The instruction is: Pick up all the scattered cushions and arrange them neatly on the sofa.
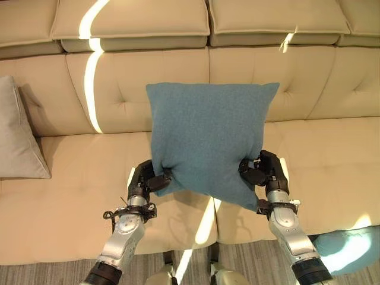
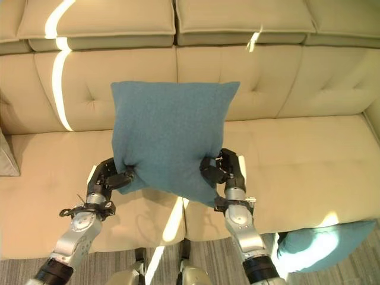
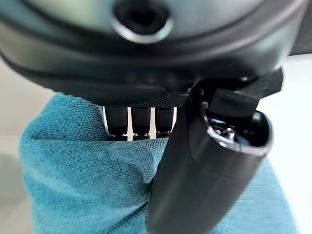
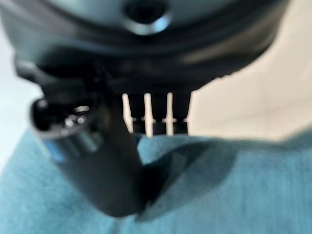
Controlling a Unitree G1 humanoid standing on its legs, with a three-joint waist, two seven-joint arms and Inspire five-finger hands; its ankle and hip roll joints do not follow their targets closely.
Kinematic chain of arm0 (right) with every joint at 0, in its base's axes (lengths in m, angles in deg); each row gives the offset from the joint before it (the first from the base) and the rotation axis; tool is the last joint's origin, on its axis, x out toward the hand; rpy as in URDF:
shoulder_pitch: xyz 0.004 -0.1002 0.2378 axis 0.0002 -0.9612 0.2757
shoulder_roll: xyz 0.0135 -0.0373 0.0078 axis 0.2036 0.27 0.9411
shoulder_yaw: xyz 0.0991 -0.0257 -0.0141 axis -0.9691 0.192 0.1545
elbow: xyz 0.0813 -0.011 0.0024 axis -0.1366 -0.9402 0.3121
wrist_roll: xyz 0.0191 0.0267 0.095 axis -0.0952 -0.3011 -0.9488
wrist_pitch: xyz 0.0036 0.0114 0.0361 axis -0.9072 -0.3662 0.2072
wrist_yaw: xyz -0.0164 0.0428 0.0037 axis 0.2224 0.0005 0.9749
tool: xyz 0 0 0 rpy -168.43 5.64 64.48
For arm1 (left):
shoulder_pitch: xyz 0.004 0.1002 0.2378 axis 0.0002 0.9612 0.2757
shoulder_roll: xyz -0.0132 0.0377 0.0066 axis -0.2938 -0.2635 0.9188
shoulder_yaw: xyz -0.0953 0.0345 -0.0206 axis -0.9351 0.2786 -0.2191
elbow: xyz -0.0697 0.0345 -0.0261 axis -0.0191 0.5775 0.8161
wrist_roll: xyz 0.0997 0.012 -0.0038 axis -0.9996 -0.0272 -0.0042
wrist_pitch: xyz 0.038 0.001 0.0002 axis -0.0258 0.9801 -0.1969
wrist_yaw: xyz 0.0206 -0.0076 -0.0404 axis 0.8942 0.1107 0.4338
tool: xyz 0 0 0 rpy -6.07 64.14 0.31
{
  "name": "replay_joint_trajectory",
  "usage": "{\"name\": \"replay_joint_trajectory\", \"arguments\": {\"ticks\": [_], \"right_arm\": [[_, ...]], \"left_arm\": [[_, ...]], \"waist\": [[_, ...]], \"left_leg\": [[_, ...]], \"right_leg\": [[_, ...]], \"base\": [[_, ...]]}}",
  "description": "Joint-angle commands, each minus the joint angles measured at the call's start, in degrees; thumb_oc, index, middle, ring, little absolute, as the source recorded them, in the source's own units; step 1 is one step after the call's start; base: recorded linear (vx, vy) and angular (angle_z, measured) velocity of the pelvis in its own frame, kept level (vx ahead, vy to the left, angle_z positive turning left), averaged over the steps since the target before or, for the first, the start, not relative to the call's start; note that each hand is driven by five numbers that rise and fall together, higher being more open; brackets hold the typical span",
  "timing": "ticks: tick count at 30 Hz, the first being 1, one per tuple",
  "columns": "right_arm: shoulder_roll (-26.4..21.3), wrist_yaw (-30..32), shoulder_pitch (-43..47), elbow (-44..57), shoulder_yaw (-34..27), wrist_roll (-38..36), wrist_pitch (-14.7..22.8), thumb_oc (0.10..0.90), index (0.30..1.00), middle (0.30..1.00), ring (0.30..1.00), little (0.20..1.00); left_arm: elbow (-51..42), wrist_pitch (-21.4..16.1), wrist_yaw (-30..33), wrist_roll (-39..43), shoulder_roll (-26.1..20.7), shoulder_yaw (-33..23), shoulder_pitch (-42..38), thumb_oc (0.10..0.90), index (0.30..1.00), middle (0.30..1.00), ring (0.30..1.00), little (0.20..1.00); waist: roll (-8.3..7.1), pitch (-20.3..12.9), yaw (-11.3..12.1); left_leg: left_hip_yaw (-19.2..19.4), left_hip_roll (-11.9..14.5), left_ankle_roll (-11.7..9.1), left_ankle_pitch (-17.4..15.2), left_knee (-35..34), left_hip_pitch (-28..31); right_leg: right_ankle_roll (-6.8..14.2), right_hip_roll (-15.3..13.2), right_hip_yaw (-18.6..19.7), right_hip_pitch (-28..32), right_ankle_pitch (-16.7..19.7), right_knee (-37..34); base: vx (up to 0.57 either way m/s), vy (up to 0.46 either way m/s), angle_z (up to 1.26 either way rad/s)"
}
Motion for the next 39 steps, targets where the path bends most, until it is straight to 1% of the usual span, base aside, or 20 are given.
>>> {"name": "replay_joint_trajectory", "arguments": {"ticks": [1, 3, 6, 7, 8, 15, 16, 19, 25, 26, 27, 28, 29, 30, 31, 32, 34, 36, 37, 39], "right_arm": [[0.78, 4.61, 9.95, 8.78, 4.20, 6.19, 7.80, 0.400, 0.300, 0.300, 0.300, 0.300], [-0.89, 7.77, 16.00, 6.15, 4.58, 8.18, 7.59, 0.400, 0.300, 0.300, 0.300, 0.300], [-0.89, 7.77, 16.00, 6.15, 4.58, 8.18, 7.59, 0.400, 0.300, 0.300, 0.300, 0.300], [-3.56, 12.80, 24.40, 2.80, 5.81, 12.55, 6.97, 0.400, 0.300, 0.300, 0.300, 0.300], [-4.32, 14.56, 26.86, 1.45, 6.46, 13.87, 6.50, 0.400, 0.300, 0.300, 0.300, 0.300], [-5.55, 18.52, 34.33, -3.04, 8.69, 16.49, 5.31, 0.400, 0.300, 0.300, 0.300, 0.300], [-6.70, 19.50, 39.57, -6.12, 10.89, 16.69, 4.12, 0.400, 0.300, 0.300, 0.300, 0.300], [-7.42, 19.79, 41.18, -7.30, 11.52, 16.81, 3.68, 0.400, 0.300, 0.300, 0.300, 0.300], [-7.33, 18.32, 46.58, -16.49, 14.33, 12.14, 2.47, 0.400, 0.300, 0.300, 0.300, 0.300], [-6.61, 17.65, 49.06, -21.12, 15.64, 9.90, 1.75, 0.400, 0.300, 0.300, 0.300, 0.300], [-6.60, 17.65, 49.26, -21.29, 15.69, 9.84, 1.83, 0.400, 0.300, 0.300, 0.300, 0.300], [-5.52, 17.30, 53.23, -27.33, 16.39, 5.57, 1.85, 0.400, 0.300, 0.300, 0.300, 0.300], [-5.52, 17.30, 53.26, -27.35, 16.40, 5.56, 1.87, 0.400, 0.300, 0.300, 0.300, 0.300], [-4.90, 16.09, 54.89, -30.43, 17.26, 2.10, 1.89, 0.400, 0.300, 0.300, 0.300, 0.300], [-4.13, 13.00, 57.13, -34.62, 17.28, -5.89, 1.24, 0.587, 0.580, 0.580, 0.580, 0.580], [-3.67, 10.93, 58.04, -36.67, 17.02, -12.35, 1.75, 0.800, 0.900, 0.900, 0.900, 0.900], [-3.68, 10.92, 58.07, -36.69, 17.02, -12.36, 1.76, 0.800, 0.900, 0.900, 0.900, 0.900], [-3.66, 8.97, 59.93, -36.59, 18.54, -14.46, 0.33, 0.800, 0.900, 0.900, 0.900, 0.900], [-5.16, 6.16, 57.33, -31.39, 19.79, -14.74, 0.56, 0.800, 0.900, 0.900, 0.900, 0.900], [-5.42, 6.13, 56.21, -30.62, 19.19, -14.90, 0.76, 0.800, 0.900, 0.900, 0.900, 0.900]], "left_arm": [[-11.34, -13.21, 0.48, -4.70, 1.69, 3.60, -12.66, 0.400, 0.300, 0.300, 0.300, 0.300], [-8.99, -13.76, 3.13, -6.59, 0.26, 4.09, -18.89, 0.400, 0.300, 0.300, 0.300, 0.300], [-8.99, -13.76, 3.13, -6.59, 0.26, 4.09, -18.89, 0.400, 0.300, 0.300, 0.300, 0.300], [-5.57, -14.15, 7.36, -10.80, -0.79, 5.06, -26.52, 0.400, 0.300, 0.300, 0.300, 0.300], [-4.48, -14.24, 9.16, -12.45, -1.04, 5.11, -28.98, 0.400, 0.300, 0.300, 0.300, 0.300], [0.25, -13.54, 13.84, -16.30, -0.70, 5.81, -35.13, 0.400, 0.300, 0.300, 0.300, 0.300], [3.45, -12.61, 16.20, -18.01, -1.46, 5.92, -39.34, 0.400, 0.300, 0.300, 0.300, 0.300], [4.91, -12.44, 16.94, -18.09, -1.42, 5.73, -40.35, 0.400, 0.300, 0.300, 0.300, 0.300], [11.49, -11.37, 15.90, -16.30, -1.45, 6.83, -43.95, 0.400, 0.300, 0.300, 0.300, 0.300], [16.27, -10.61, 14.99, -15.14, -1.80, 8.40, -47.02, 0.400, 0.300, 0.300, 0.300, 0.300], [16.43, -10.70, 14.95, -15.07, -1.83, 8.40, -47.21, 0.400, 0.300, 0.300, 0.300, 0.300], [22.05, -10.38, 14.40, -12.42, -1.63, 9.58, -51.16, 0.400, 0.300, 0.300, 0.300, 0.300], [22.07, -10.39, 14.39, -12.42, -1.63, 9.57, -51.18, 0.400, 0.300, 0.300, 0.300, 0.300], [24.80, -10.40, 13.42, -9.77, -1.54, 9.80, -52.98, 0.400, 0.300, 0.300, 0.300, 0.300], [28.37, -9.72, 10.54, -4.42, -1.09, 10.88, -55.17, 0.800, 0.900, 0.900, 0.900, 0.900], [30.79, -9.16, 8.68, -2.25, -0.75, 12.02, -57.19, 0.800, 0.900, 0.900, 0.900, 0.900], [30.82, -9.17, 8.66, -2.24, -0.75, 12.02, -57.22, 0.800, 0.900, 0.900, 0.900, 0.900], [30.09, -9.12, 6.07, 0.89, -0.79, 12.55, -57.92, 0.800, 0.900, 0.900, 0.900, 0.900], [20.85, -10.71, 2.24, 6.29, 2.18, 10.54, -48.82, 0.800, 0.900, 0.900, 0.900, 0.900], [19.56, -10.80, 2.24, 6.31, 2.11, 9.69, -46.78, 0.800, 0.900, 0.900, 0.900, 0.900]], "waist": [[-2.02, -2.21, 0.62], [-1.87, -2.89, 0.59], [-1.87, -2.91, 0.58], [-1.66, -3.17, 0.67], [-1.53, -3.09, 0.79], [-1.67, -2.82, 1.07], [-1.78, -2.25, 1.31], [-1.77, -1.99, 1.34], [-2.50, -0.96, 1.44], [-2.92, -0.66, 1.34], [-2.91, -0.64, 1.31], [-3.20, -0.43, 1.08], [-3.19, -0.43, 1.07], [-3.30, -0.23, 1.05], [-3.20, 0.28, 0.87], [-3.03, 0.74, 0.87], [-3.03, 0.77, 0.87], [-2.96, 1.80, 0.82], [-3.49, 2.23, 0.26], [-3.44, 2.11, 0.29]], "left_leg": [[1.71, 1.21, -2.92, -3.08, -3.67, 3.72], [1.60, 1.00, -3.27, -2.22, -3.67, 0.70], [1.59, 1.00, -3.27, -2.22, -3.67, 0.68], [1.29, 0.98, -3.64, -1.65, -3.67, -1.87], [1.14, 0.99, -3.82, -1.73, -3.67, -2.61], [0.86, 0.98, -4.11, -1.27, -3.67, -4.86], [0.83, 0.92, -4.33, -0.88, -3.67, -6.42], [0.92, 0.81, -4.50, -0.64, -3.67, -7.32], [0.54, 0.83, -4.12, 0.26, -2.84, -10.05], [0.23, 0.66, -3.91, -0.80, -0.06, -12.15], [0.22, 0.66, -3.90, -0.91, 0.16, -12.35], [-0.11, 0.35, -3.74, -1.58, 2.38, -14.64], [-0.12, 0.35, -3.74, -1.59, 2.41, -14.67], [-0.33, 0.24, -3.58, -1.65, 2.89, -15.38], [-0.47, 0.25, -3.42, -1.51, 2.86, -16.25], [-0.47, 0.35, -3.41, -1.36, 2.73, -16.50], [-0.47, 0.35, -3.41, -1.36, 2.73, -16.49], [-0.24, 0.36, -3.39, -1.38, 2.72, -16.78], [-0.05, -0.31, -3.24, -2.24, 3.92, -17.52], [-0.02, -0.47, -3.26, -2.26, 3.68, -17.22]], "right_leg": [[2.56, -0.80, 2.72, 1.63, 0.16, -6.35], [2.32, -0.57, 2.87, -1.17, 0.68, -6.35], [2.32, -0.57, 2.86, -1.19, 0.68, -6.35], [2.16, -0.64, 3.00, -4.01, 1.16, -6.35], [2.20, -0.55, 3.00, -4.84, 1.10, -6.35], [2.35, -0.44, 3.17, -7.21, 1.54, -6.35], [2.53, -0.51, 3.04, -8.91, 1.86, -6.35], [2.61, -0.64, 3.01, -9.75, 1.99, -6.35], [2.27, -1.22, 2.78, -11.93, 2.57, -6.20], [2.07, -1.56, 2.75, -12.90, 3.02, -5.86], [2.07, -1.57, 2.74, -13.01, 3.03, -5.85], [2.13, -1.83, 2.71, -13.97, 3.50, -5.66], [2.13, -1.83, 2.70, -13.99, 3.50, -5.66], [2.24, -1.80, 2.78, -14.45, 3.83, -5.59], [2.31, -1.78, 2.79, -15.18, 4.14, -5.57], [2.34, -1.86, 2.87, -15.60, 4.32, -5.54], [2.34, -1.85, 2.87, -15.60, 4.32, -5.54], [2.38, -1.96, 2.96, -16.01, 4.57, -5.55], [2.10, -1.94, 3.11, -16.72, 4.84, -5.47], [2.08, -1.88, 3.23, -16.58, 4.82, -5.47]], "base": [[-0.07, -0.049, 0.36], [-0.02, -0.022, -0.22], [0.00, -0.001, -0.04], [0.01, -0.020, -0.04], [0.00, -0.019, -0.07], [0.00, -0.003, 0.00], [0.00, 0.000, 0.00], [0.00, -0.012, 0.02], [-0.01, -0.028, 0.09], [-0.05, -0.030, 0.05], [-0.08, -0.025, 0.09], [-0.04, -0.006, 0.15], [-0.06, -0.007, 0.18], [-0.04, -0.005, 0.10], [-0.06, 0.009, -0.01], [-0.04, 0.010, -0.02], [-0.02, 0.013, -0.04], [-0.05, 0.008, -0.02], [-0.03, -0.001, 0.02], [0.00, 0.000, 0.00]]}}
